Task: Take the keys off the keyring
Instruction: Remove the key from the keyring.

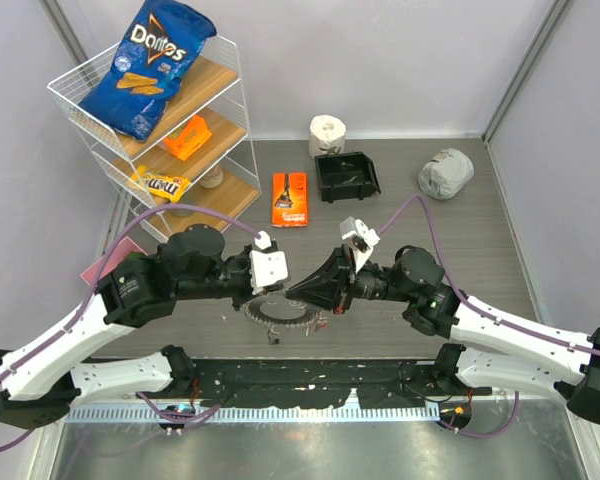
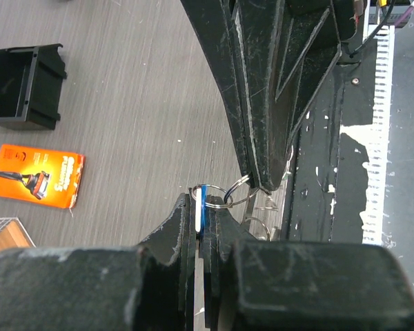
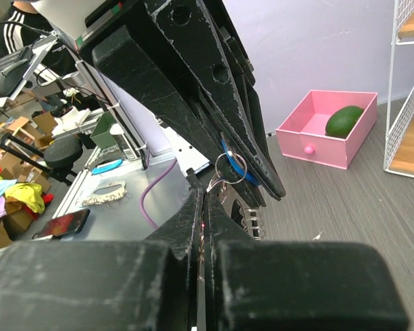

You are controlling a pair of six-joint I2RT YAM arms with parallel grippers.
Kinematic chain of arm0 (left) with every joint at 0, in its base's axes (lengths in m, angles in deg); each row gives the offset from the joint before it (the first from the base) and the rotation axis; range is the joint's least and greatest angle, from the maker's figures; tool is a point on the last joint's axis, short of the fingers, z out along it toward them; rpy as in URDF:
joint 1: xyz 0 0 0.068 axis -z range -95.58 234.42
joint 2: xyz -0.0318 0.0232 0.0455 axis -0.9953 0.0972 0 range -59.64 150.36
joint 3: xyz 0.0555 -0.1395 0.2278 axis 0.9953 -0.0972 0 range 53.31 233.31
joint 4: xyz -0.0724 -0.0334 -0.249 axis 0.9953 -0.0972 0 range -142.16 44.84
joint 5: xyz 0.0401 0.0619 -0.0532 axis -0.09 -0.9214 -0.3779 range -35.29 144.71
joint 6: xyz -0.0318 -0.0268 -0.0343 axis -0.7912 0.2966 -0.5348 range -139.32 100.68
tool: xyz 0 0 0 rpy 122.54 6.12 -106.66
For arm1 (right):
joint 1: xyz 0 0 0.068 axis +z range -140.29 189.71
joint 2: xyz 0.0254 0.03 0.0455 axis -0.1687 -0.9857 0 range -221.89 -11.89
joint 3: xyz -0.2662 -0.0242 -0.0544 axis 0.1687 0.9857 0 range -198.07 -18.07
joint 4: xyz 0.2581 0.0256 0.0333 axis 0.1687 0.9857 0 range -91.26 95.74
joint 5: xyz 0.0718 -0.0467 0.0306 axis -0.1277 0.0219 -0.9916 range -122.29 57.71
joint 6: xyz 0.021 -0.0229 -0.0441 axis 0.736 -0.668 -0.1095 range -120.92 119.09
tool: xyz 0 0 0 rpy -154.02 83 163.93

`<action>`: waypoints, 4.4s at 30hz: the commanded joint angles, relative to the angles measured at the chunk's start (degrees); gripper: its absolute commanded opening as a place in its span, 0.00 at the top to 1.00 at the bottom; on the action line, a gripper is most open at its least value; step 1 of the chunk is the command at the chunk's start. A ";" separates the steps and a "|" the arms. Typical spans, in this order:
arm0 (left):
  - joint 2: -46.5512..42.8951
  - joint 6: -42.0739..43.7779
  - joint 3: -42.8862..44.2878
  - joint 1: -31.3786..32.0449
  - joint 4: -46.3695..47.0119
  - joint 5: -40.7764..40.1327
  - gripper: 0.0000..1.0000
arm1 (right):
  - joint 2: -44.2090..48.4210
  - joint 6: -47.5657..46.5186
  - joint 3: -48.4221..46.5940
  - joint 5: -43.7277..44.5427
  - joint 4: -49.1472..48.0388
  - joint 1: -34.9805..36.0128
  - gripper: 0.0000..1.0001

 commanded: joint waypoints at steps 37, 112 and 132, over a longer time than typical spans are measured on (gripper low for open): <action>-3.82 -0.56 -0.15 -0.51 5.80 2.40 1.00 | 7.00 -22.58 -1.27 -2.54 10.16 1.42 0.60; -4.87 -5.12 -7.80 1.69 10.02 3.37 1.00 | 7.35 -22.43 -1.71 9.42 -1.60 4.59 0.95; -2.67 -3.81 -5.16 1.60 9.67 -1.90 1.00 | 5.69 -4.76 -1.53 3.27 -3.19 4.59 0.95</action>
